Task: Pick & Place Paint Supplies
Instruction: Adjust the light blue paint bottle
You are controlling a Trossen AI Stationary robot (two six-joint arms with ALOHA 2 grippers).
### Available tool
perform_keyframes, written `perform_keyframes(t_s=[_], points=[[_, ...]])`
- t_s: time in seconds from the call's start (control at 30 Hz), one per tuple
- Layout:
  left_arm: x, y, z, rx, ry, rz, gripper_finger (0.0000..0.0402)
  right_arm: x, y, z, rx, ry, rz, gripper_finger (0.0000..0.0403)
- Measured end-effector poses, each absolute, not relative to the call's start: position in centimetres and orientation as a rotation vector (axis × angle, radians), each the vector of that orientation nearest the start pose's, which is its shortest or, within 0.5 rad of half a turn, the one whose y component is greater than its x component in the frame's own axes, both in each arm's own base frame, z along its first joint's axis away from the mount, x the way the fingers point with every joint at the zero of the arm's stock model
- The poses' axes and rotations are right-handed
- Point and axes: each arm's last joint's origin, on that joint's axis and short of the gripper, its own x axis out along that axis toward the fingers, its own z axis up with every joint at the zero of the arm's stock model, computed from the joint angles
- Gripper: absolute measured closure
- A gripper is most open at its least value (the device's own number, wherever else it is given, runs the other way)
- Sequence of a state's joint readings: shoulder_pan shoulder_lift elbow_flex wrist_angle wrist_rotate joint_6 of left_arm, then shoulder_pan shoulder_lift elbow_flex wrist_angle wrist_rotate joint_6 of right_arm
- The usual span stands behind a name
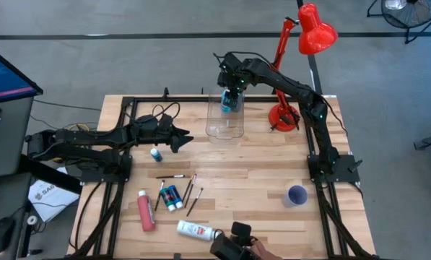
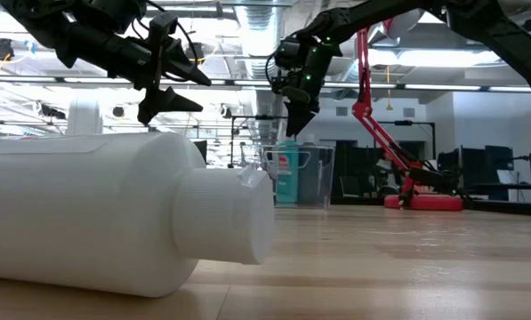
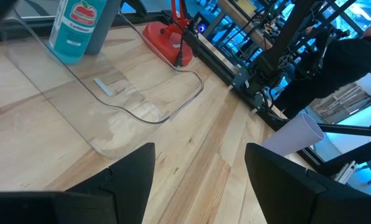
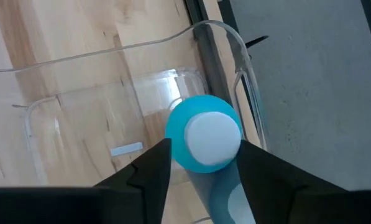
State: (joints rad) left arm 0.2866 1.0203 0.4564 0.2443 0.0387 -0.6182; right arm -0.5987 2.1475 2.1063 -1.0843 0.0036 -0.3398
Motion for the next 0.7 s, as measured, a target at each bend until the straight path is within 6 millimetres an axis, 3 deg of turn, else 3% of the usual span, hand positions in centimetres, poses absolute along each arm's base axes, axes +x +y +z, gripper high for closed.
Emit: perform_keyframes(t_s=[0.37,0.7], points=[[20.45,5.91,21.79,-0.661,0.231,0.336,0.0156,37.74,-25.78,28.95,0.018,1.117,-0.361,0.0222],[20.44,5.93,21.79,-0.661,0.230,0.338,0.0156,37.74,-25.74,28.94,0.054,1.113,-0.381,0.0179]])
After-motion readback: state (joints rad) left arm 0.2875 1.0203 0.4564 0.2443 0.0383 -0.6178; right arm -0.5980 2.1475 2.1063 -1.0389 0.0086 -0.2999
